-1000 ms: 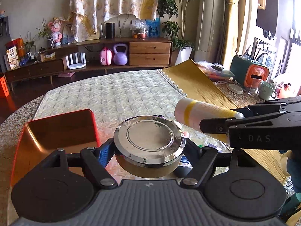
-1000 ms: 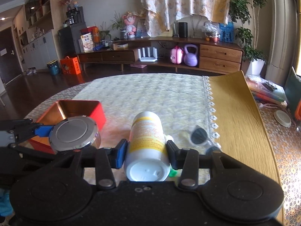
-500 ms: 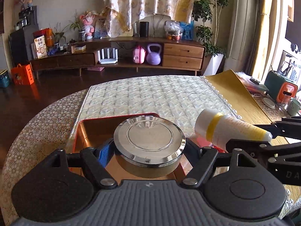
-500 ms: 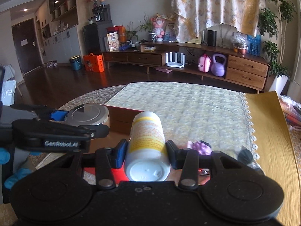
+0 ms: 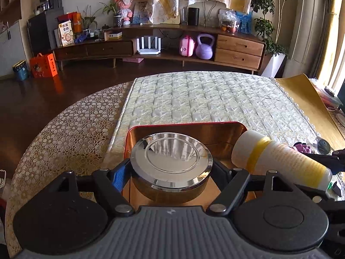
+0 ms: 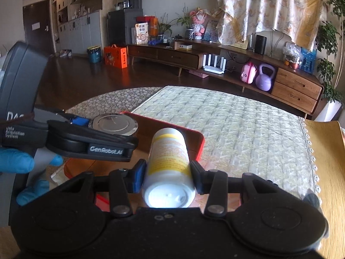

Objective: Organize rigid objects
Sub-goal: 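Carry the silver tin and white bottle with both tools into the red tin box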

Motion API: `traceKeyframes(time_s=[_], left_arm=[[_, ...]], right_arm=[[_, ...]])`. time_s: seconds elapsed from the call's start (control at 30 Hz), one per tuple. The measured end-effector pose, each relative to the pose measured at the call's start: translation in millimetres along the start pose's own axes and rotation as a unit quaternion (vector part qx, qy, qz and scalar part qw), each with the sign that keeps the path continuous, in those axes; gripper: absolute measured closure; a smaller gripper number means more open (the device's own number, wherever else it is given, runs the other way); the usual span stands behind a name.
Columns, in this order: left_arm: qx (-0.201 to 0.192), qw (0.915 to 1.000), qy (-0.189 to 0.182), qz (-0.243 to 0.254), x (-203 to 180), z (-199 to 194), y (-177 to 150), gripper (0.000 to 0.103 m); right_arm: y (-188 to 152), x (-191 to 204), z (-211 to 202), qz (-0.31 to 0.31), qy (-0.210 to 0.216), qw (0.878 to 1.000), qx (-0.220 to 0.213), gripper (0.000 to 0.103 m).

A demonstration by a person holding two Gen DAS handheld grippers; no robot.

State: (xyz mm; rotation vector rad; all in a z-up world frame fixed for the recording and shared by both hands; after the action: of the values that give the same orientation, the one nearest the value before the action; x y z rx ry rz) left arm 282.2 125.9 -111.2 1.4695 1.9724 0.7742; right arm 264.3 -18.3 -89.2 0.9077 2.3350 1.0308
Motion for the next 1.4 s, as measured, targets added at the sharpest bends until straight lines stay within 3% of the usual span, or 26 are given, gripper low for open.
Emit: traceKeyframes(time_s=[0.57, 0.83, 0.93, 1.1, 1.4], left_arm=[[0.042, 0.9991, -0.003, 0.0, -2, 55, 9, 0.025], [0.042, 0.9991, 0.002, 0.011, -2, 61, 12, 0.025], [0.048, 0.9987, -0.001, 0.015, -4, 62, 8, 0.025], [0.053, 0.9985, 0.002, 0.018, -5, 62, 3, 0.025], [0.052, 0.9986, 0.002, 0.009, -4, 52, 3, 0.025]], right_arm=[[-8, 32, 51, -0.062, -0.006, 0.997, 0.045, 0.059], [-16, 34, 49, -0.068, -0.001, 0.996, 0.054, 0.058], [-15, 37, 42, -0.072, 0.004, 0.996, 0.044, 0.048], [-17, 38, 29, -0.08, 0.011, 0.996, 0.033, 0.045], [-18, 26, 4, -0.017, 0.02, 1.0, 0.017, 0.04]])
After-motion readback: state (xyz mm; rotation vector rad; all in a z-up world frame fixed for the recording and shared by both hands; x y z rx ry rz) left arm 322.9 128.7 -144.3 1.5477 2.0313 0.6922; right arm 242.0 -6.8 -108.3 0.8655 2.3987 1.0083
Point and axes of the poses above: each gripper's, at about its wrist camera, not at the fingertips, and z roughly the way its jaws point, x to its left, y to its top, the point moved 8 cm from there along z, roughly the way its jaws point, and after that the axes turned 6 degrees about -z, right-handed, at the moved point
